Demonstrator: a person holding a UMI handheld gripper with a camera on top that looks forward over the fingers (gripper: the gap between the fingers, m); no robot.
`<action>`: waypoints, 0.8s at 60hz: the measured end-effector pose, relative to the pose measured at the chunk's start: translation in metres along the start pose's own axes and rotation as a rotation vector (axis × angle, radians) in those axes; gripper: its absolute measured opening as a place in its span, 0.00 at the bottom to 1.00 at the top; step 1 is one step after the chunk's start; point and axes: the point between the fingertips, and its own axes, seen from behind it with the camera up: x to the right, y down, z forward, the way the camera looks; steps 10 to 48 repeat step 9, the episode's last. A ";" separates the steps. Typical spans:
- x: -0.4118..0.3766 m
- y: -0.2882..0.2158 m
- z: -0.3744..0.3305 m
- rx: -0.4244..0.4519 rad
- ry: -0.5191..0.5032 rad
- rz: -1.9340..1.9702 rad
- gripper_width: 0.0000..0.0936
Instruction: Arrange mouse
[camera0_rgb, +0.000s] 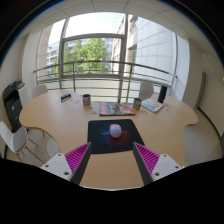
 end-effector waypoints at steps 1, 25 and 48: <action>0.000 0.001 -0.002 -0.001 0.003 0.000 0.90; 0.001 0.004 -0.005 0.001 0.005 -0.007 0.90; 0.001 0.004 -0.005 0.001 0.005 -0.007 0.90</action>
